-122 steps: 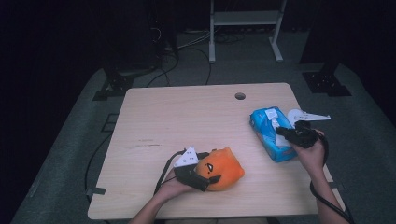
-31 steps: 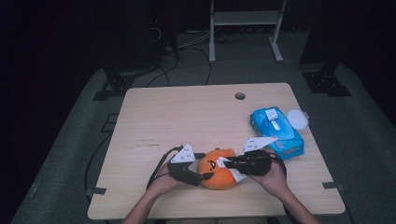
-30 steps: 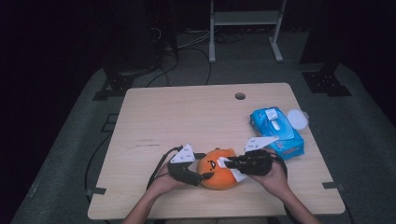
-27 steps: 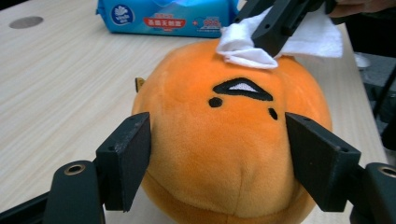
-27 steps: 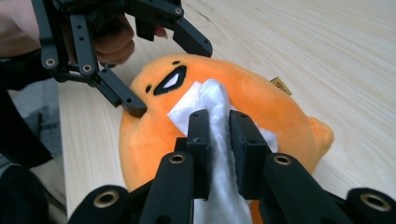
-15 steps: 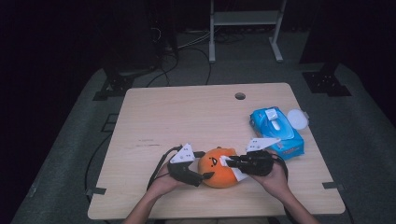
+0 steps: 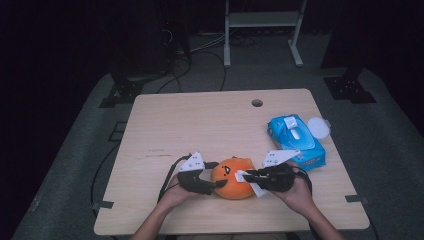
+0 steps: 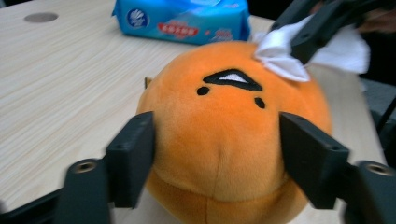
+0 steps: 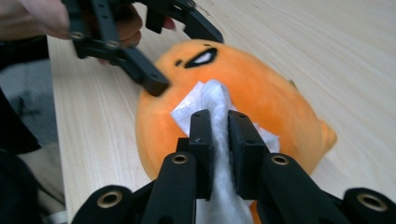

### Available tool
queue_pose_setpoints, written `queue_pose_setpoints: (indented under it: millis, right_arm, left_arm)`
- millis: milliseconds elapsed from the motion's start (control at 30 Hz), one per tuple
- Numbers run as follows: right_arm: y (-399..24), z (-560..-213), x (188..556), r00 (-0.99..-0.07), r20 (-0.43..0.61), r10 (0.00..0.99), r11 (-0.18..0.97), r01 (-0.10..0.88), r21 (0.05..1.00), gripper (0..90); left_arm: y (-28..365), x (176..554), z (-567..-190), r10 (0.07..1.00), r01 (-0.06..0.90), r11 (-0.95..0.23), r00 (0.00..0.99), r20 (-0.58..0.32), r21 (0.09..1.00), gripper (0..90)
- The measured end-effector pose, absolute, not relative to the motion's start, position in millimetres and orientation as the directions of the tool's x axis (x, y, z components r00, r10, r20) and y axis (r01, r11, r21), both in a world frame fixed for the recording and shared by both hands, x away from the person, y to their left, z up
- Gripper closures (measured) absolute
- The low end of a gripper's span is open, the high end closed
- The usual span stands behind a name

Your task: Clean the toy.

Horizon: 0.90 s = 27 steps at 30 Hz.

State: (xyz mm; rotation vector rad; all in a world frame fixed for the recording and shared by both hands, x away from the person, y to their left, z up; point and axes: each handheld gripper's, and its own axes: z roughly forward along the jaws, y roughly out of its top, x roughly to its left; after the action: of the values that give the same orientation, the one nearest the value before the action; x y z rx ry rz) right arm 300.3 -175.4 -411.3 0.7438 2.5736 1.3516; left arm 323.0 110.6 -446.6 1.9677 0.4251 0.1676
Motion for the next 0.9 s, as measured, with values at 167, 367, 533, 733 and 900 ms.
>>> queue_pose_setpoints:
  millis: [167,367,533,733,900]
  right_arm:
    - [-176.8,-412.4,301.3,-0.855,0.108,0.507,0.457,0.372,0.808,79.8]
    - [-160.8,-408.6,290.4,-0.886,0.094,0.454,0.469,0.328,0.820,79.8]
    - [-164.0,-408.3,289.9,-0.886,0.056,0.460,0.498,0.310,0.810,79.8]
    - [-192.8,-412.3,296.1,-0.837,0.075,0.542,0.451,0.365,0.814,80.0]
    - [-175.3,-408.4,286.2,-0.879,0.076,0.472,0.469,0.323,0.822,80.0]
  left_arm:
    - [107.7,321.4,-445.4,0.353,0.197,-0.382,0.934,-0.054,0.903,16.5]
    - [111.1,325.2,-451.1,0.380,0.229,-0.371,0.922,-0.078,0.900,29.3]
    - [112.2,325.6,-451.9,0.385,0.236,-0.366,0.919,-0.085,0.900,30.4]
    - [116.0,328.8,-454.6,0.404,0.262,-0.357,0.909,-0.105,0.897,30.4]
    - [119.9,332.4,-457.0,0.428,0.292,-0.347,0.895,-0.126,0.891,30.4]
